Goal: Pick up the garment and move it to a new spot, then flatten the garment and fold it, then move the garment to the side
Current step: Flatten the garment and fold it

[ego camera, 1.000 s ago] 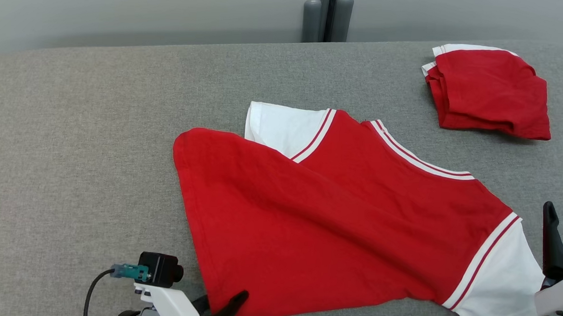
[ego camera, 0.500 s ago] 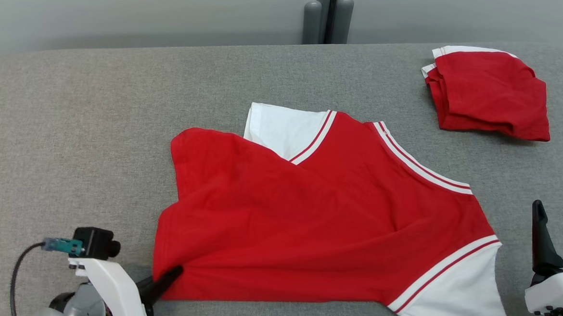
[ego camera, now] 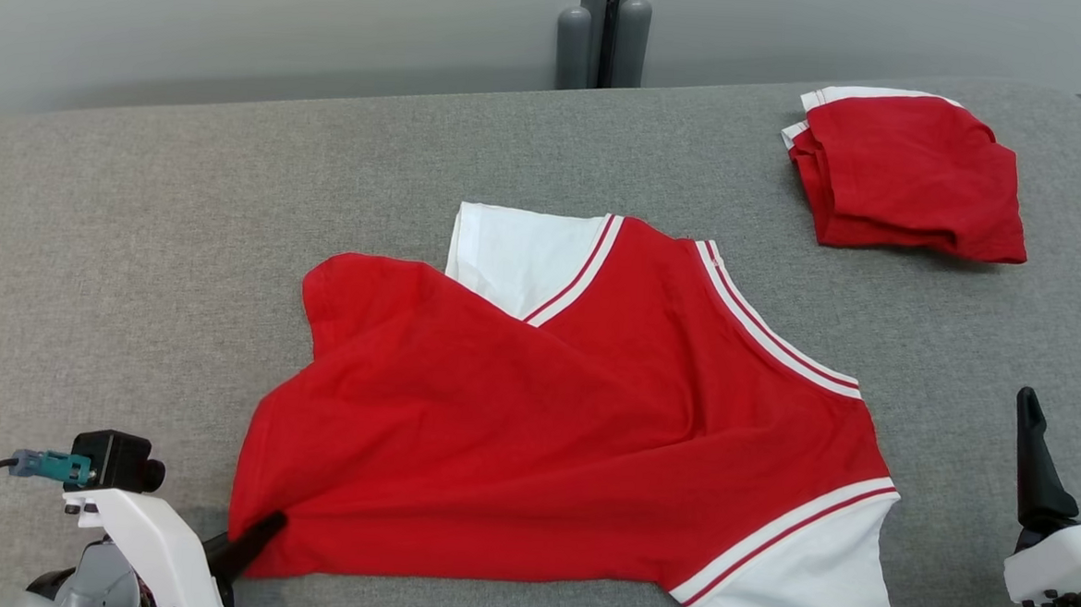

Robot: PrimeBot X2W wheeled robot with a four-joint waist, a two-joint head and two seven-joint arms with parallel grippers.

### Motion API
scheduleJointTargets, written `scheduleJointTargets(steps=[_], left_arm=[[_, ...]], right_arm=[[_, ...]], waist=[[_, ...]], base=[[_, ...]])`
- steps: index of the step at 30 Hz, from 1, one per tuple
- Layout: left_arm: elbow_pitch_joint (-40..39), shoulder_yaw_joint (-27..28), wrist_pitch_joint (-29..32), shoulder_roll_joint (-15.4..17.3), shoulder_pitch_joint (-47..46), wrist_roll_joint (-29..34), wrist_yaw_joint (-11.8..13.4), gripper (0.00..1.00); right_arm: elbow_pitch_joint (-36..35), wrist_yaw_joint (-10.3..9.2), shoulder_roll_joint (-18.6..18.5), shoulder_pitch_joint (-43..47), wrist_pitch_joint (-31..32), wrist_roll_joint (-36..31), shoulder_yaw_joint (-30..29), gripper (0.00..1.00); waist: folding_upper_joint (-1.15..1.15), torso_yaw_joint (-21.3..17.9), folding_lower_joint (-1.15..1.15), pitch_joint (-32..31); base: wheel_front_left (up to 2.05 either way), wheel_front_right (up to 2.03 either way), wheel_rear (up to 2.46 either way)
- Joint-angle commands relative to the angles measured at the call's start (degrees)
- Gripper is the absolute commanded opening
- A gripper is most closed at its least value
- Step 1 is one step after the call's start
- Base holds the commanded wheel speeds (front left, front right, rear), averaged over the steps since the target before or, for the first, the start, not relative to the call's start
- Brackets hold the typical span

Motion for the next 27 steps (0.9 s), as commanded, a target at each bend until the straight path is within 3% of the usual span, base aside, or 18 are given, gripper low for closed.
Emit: scheduleJointTargets(steps=[1,2,3,4,11,23,27], left_arm=[[-0.40,0.27,-0.41,0.04,0.79,-0.26,0.40,0.00],[-0.69,0.51,-0.85,0.06,0.90,-0.08,0.61,0.02],[-0.91,0.58,-1.32,0.15,1.07,0.54,1.02,0.30],[-1.00,0.34,-1.48,0.38,1.33,1.19,1.42,1.00],[-4.96,0.61,-3.79,1.98,2.73,4.03,3.85,1.00],[-19.14,6.64,-16.48,4.74,5.82,13.45,12.23,1.00],[-20.82,7.37,-20.78,4.89,5.33,17.52,13.73,1.00]], right_arm=[[0.01,-0.01,-0.13,-0.08,-0.65,0.04,-0.01,1.00],[0.04,-0.01,-0.03,-0.07,-0.80,-0.02,0.05,1.00],[0.08,-0.01,0.02,-0.05,-0.94,-0.09,0.21,1.00],[0.13,-0.01,0.06,-0.02,-1.02,-0.15,0.39,1.00],[-0.52,-0.01,-0.60,0.14,-2.72,0.05,1.85,1.00],[-4.21,-0.01,-0.86,-1.53,-8.49,-1.63,5.51,1.00],[-4.61,-0.01,-0.34,-2.12,-8.10,-1.78,6.55,1.00]], waist=[[0.00,0.10,0.00,-0.13],[0.00,0.23,0.00,-0.24],[0.00,0.40,0.00,-0.40],[0.00,0.58,0.00,-0.60],[0.00,2.19,0.00,-2.69],[0.00,3.43,0.00,-6.25],[0.00,3.36,0.00,-6.86]], base=[[0.00,0.00,0.00],[0.00,0.00,0.00],[0.00,0.00,0.00],[0.00,0.00,0.00],[0.00,0.00,0.00],[0.00,0.00,0.00],[0.00,0.00,0.00]])
